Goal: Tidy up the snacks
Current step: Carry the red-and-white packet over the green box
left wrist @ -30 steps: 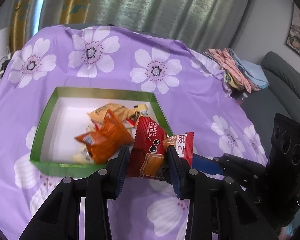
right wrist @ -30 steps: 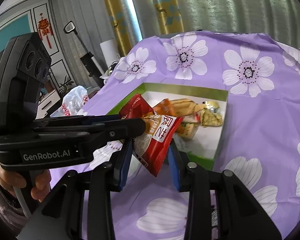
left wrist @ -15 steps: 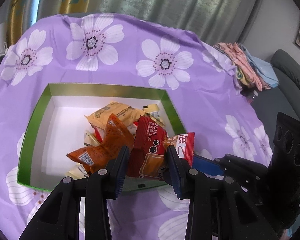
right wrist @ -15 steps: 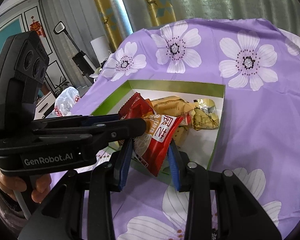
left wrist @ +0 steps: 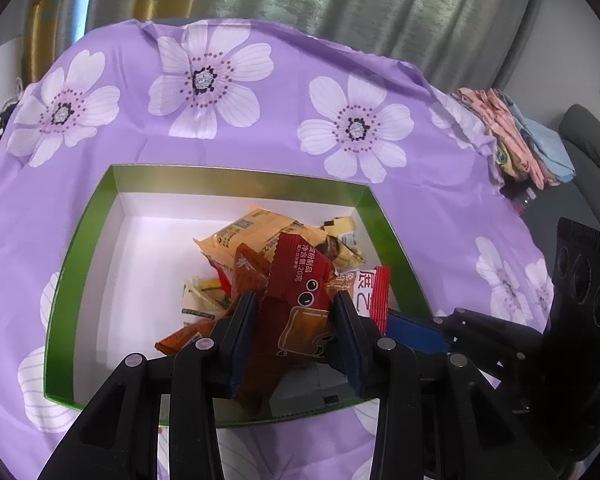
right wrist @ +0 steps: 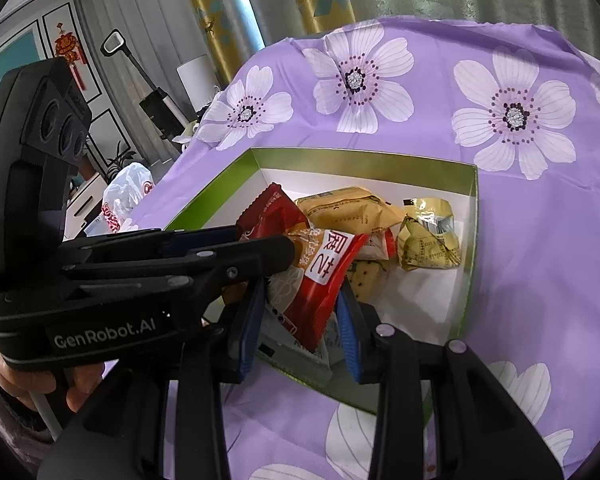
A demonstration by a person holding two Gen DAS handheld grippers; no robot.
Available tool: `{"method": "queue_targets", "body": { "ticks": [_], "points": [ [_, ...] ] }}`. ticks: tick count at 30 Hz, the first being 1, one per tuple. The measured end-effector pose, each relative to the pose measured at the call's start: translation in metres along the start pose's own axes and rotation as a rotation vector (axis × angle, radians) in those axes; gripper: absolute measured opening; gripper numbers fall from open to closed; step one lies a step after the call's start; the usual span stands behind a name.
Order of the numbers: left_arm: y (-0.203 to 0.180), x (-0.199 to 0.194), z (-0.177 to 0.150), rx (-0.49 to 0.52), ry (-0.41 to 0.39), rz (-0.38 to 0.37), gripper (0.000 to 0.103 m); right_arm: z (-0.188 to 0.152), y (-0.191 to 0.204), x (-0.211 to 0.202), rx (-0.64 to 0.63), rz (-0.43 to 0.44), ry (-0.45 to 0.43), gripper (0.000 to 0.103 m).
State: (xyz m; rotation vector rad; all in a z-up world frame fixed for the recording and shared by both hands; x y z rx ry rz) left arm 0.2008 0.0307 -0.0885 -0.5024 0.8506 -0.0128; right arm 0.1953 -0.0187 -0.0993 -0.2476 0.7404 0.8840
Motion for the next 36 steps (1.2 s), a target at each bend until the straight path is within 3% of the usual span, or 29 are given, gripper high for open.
{"method": "queue_targets", "body": {
  "ticks": [28,36],
  "points": [
    [0.010,0.005,0.006,0.016,-0.007,0.045,0.040,0.004,-0.001,0.011,0.014,0.005,0.040,0.039],
    [0.010,0.005,0.005,0.016,-0.006,0.066,0.044,0.004,0.001,0.012,0.011,-0.006,0.055,0.044]
  ]
}}
Point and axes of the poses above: each gripper's, at about its wrist camera, not at the fingertips, and x roughly the way its jaws point, y to its left, z to its top, the point moved 9 cm from there along x, roughly the way its jaws point, and after that the axes turned 14 degrees about -x, right-handed, at the moved point
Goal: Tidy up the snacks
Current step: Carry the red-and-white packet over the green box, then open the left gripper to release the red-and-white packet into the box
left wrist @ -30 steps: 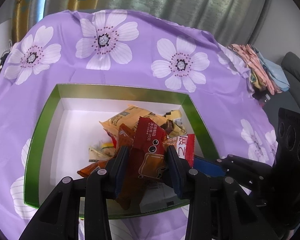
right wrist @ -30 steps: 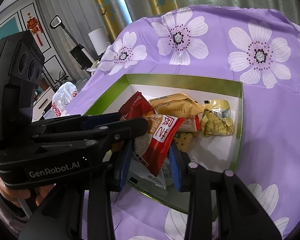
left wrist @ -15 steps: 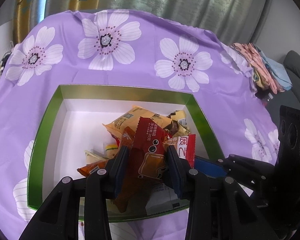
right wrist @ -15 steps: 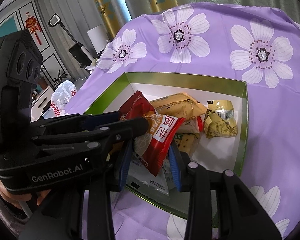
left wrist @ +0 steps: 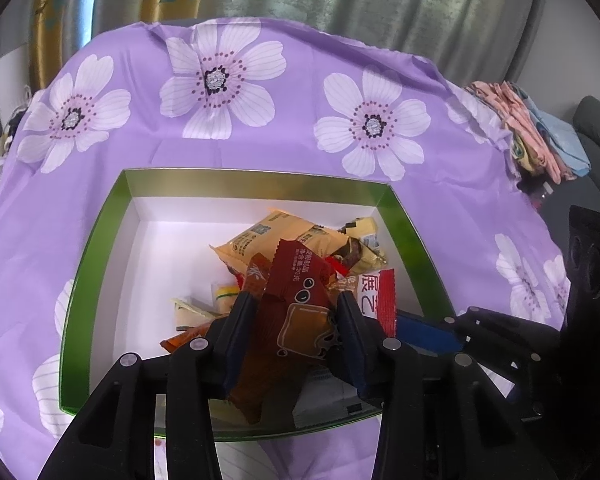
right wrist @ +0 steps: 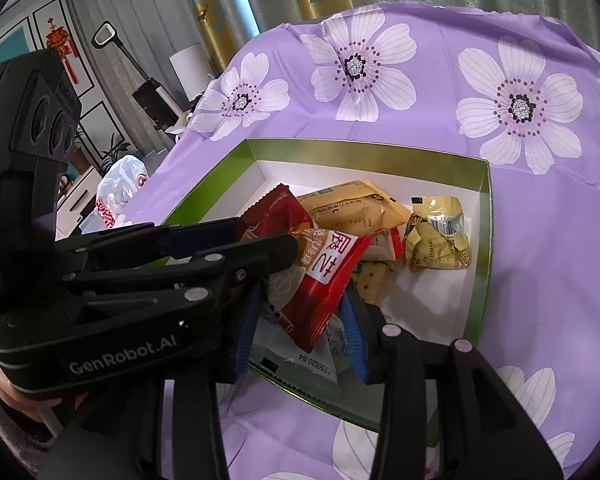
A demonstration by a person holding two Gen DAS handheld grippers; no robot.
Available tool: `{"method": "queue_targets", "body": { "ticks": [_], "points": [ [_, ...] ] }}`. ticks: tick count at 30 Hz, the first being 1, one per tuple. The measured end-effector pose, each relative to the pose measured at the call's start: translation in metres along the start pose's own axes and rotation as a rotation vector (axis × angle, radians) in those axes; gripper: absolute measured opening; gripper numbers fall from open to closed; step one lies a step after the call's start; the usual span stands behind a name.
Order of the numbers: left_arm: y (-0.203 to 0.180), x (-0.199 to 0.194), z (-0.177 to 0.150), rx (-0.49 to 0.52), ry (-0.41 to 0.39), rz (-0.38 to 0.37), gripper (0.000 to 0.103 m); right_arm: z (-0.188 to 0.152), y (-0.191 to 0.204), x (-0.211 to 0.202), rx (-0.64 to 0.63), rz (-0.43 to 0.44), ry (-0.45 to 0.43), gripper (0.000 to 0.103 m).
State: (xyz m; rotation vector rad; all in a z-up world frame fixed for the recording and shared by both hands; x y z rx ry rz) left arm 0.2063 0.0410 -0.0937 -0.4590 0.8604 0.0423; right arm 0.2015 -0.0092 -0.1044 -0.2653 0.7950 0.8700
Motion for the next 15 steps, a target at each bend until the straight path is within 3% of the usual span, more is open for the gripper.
{"method": "queue_targets", "body": {
  "ticks": [7,12,15],
  "points": [
    [0.002,0.001,-0.001,0.008,-0.003,0.030,0.050,-0.002,-0.003,0.000,0.003,-0.026,0.014,0.053],
    [0.008,0.000,0.001,-0.002,-0.009,0.061,0.070,-0.001,-0.003,-0.001,-0.009,-0.045,0.023,0.055],
    [0.013,0.000,0.002,-0.017,-0.002,0.058,0.070,-0.001,-0.002,-0.001,-0.015,-0.051,0.028,0.057]
  ]
}}
Point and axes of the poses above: each gripper's, at about its wrist camera, not at the fingertips, and x roughly the way its jaws point, y to its left, z to its top, the point moved 9 cm from there along x, roughly the way its jaws point, and after that the axes turned 14 degrees about -x, right-handed, at the moved point
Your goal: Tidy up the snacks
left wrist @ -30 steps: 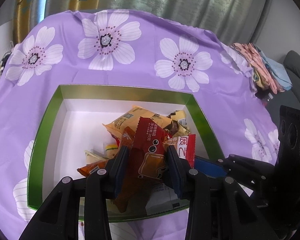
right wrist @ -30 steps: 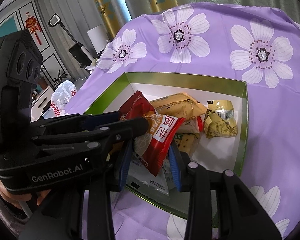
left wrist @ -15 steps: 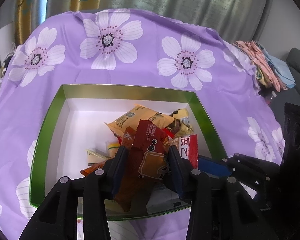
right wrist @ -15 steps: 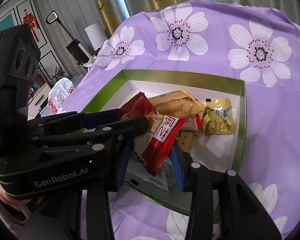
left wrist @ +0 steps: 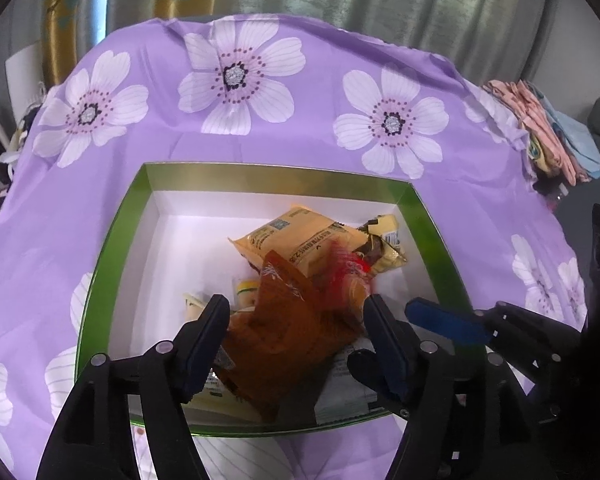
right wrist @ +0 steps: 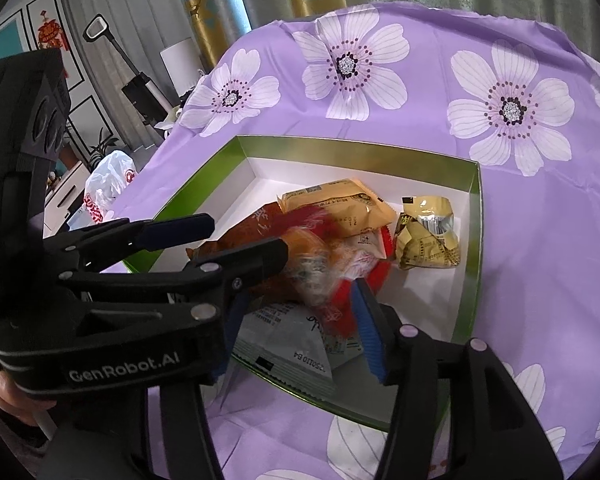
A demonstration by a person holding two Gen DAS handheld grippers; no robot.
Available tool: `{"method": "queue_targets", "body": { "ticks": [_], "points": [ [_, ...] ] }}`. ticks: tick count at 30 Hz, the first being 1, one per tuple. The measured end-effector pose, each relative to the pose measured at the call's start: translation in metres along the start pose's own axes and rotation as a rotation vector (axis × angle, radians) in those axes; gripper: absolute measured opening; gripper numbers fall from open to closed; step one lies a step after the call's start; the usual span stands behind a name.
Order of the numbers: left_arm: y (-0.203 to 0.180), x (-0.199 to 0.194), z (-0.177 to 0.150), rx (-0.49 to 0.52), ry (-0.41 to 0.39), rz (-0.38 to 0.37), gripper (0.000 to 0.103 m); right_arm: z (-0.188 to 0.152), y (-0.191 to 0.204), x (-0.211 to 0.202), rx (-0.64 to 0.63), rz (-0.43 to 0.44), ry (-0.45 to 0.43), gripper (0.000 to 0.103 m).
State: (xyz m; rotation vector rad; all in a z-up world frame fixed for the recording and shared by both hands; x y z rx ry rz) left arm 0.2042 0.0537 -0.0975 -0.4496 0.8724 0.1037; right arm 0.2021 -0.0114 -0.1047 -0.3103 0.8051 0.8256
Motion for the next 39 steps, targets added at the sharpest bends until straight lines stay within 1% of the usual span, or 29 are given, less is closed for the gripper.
{"method": "queue_targets", "body": {
  "ticks": [2,3,4,5,6,8,12,15,17,19,20,21,25,29,32,36,39],
  "points": [
    [0.002,-0.001,0.000,0.001,-0.003,0.012,0.070,-0.001,0.000,0.000,-0.002,-0.007,0.004,0.058],
    [0.003,-0.001,0.000,0.002,-0.005,0.016,0.072,0.000,0.001,0.000,-0.003,-0.010,0.005,0.060],
    [0.004,-0.003,0.001,0.001,-0.008,0.023,0.074,0.000,0.001,-0.001,-0.004,-0.013,0.004,0.061],
    [0.005,-0.004,0.001,0.001,-0.011,0.030,0.080,0.000,0.001,-0.002,-0.006,-0.018,0.004,0.063],
    [0.006,-0.006,0.002,0.001,-0.016,0.037,0.081,0.000,0.000,-0.003,-0.008,-0.027,0.002,0.064],
    [0.006,-0.010,0.003,-0.001,-0.023,0.032,0.081,0.001,0.000,-0.007,-0.011,-0.038,-0.003,0.069],
    [0.006,-0.017,0.005,0.009,-0.039,0.044,0.082,0.003,-0.001,-0.014,-0.020,-0.062,-0.007,0.070],
    [0.005,-0.023,0.006,0.014,-0.049,0.052,0.082,0.005,-0.002,-0.020,-0.026,-0.088,-0.011,0.080],
    [0.005,-0.028,0.006,0.014,-0.057,0.060,0.083,0.006,-0.003,-0.024,-0.025,-0.097,-0.015,0.081],
    [0.007,-0.033,0.007,0.010,-0.066,0.071,0.091,0.007,-0.004,-0.029,-0.025,-0.108,-0.021,0.083],
    [0.007,-0.036,0.007,0.010,-0.074,0.077,0.095,0.007,-0.004,-0.031,-0.026,-0.116,-0.022,0.087],
    [0.008,-0.039,0.008,0.008,-0.081,0.078,0.097,0.007,-0.004,-0.034,-0.029,-0.124,-0.022,0.090],
    [0.012,-0.052,0.010,-0.001,-0.102,0.099,0.098,0.009,-0.003,-0.046,-0.032,-0.147,-0.032,0.103],
    [0.015,-0.069,0.011,-0.001,-0.132,0.127,0.100,0.011,0.002,-0.059,-0.038,-0.155,-0.041,0.103],
    [0.017,-0.084,0.011,-0.005,-0.159,0.142,0.102,0.012,0.002,-0.072,-0.036,-0.184,-0.045,0.103],
    [0.019,-0.106,0.012,-0.016,-0.186,0.136,0.102,0.013,0.004,-0.088,-0.040,-0.206,-0.055,0.103],
    [0.021,-0.118,0.011,-0.012,-0.198,0.172,0.102,0.014,0.006,-0.101,-0.043,-0.221,-0.066,0.103]
  ]
}}
Point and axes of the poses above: each gripper's, at about its wrist camera, not at the fingertips, and x roughly the way its jaws point, y to its left, z to its top, the point moved 9 cm from there along x, roughly the way its jaws point, and after that the axes turned 14 degrees about -x, right-handed, at the moved point
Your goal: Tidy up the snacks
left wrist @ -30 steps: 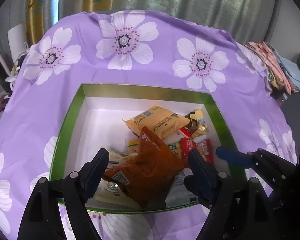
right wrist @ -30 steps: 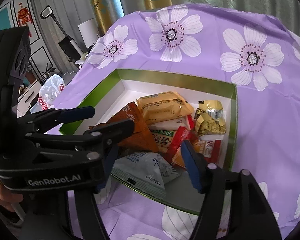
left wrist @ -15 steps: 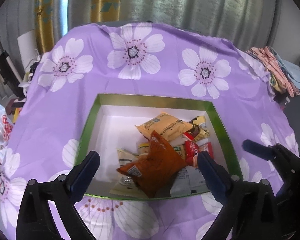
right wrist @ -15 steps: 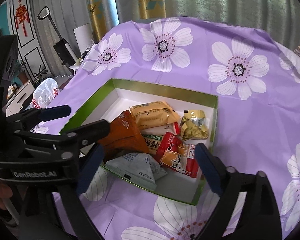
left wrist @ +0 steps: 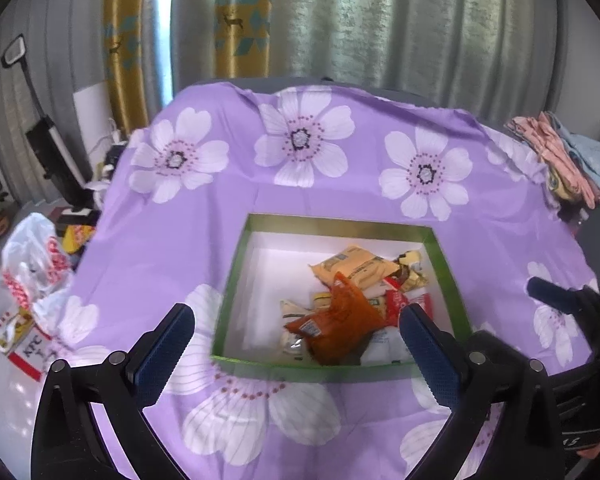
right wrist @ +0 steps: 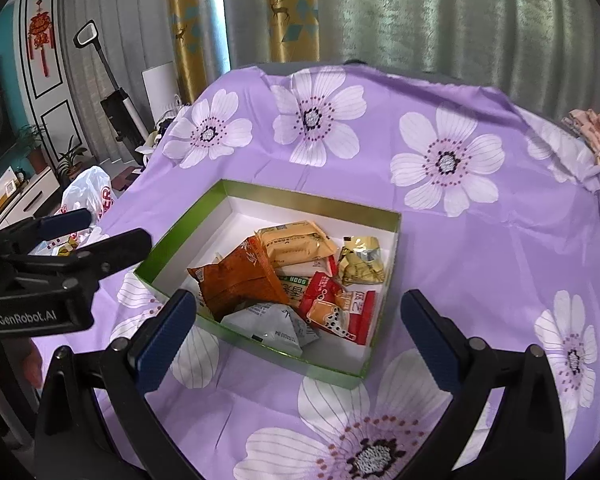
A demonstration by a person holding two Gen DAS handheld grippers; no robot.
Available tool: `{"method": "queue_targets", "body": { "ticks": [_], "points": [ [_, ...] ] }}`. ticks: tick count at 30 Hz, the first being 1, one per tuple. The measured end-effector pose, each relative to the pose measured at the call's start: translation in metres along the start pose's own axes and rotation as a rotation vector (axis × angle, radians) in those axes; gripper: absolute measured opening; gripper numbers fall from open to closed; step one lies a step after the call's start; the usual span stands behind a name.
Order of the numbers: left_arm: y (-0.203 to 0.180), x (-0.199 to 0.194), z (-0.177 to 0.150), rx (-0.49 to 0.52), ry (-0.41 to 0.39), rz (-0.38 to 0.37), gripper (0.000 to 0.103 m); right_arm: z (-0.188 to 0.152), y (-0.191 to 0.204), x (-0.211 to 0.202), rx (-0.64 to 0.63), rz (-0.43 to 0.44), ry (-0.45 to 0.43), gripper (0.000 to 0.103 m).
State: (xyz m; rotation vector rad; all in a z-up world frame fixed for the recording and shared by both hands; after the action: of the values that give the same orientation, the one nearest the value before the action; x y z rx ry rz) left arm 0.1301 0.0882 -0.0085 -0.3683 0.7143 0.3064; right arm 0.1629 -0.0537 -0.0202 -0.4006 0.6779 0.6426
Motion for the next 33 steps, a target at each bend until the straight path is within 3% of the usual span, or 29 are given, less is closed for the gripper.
{"method": "queue_targets", "body": {
  "ticks": [10,16,33],
  "points": [
    [-0.005,-0.041,0.008,0.018,-0.039,0.005,0.102,0.013,0.005,-0.037,-0.024,-0.022,-0.042,0.103],
    [-0.004,-0.060,0.019,0.038,-0.091,0.067,0.102,0.026,0.008,-0.054,-0.047,-0.025,-0.066,0.103],
    [-0.011,-0.069,0.029,0.078,-0.123,0.133,0.102,0.037,0.009,-0.062,-0.045,-0.007,-0.080,0.103]
  ]
}}
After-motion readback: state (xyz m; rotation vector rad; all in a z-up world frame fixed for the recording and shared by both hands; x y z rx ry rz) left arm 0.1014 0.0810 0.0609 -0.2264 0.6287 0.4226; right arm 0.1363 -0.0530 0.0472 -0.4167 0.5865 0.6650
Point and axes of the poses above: each gripper's, at about its wrist camera, not at the fingertips, and x roughly the way its jaws point, y to its left, z to its top, the point moved 9 cm from there along x, roughly the way its jaws point, and after that the axes turned 14 degrees about -x, right-handed, at the moved point
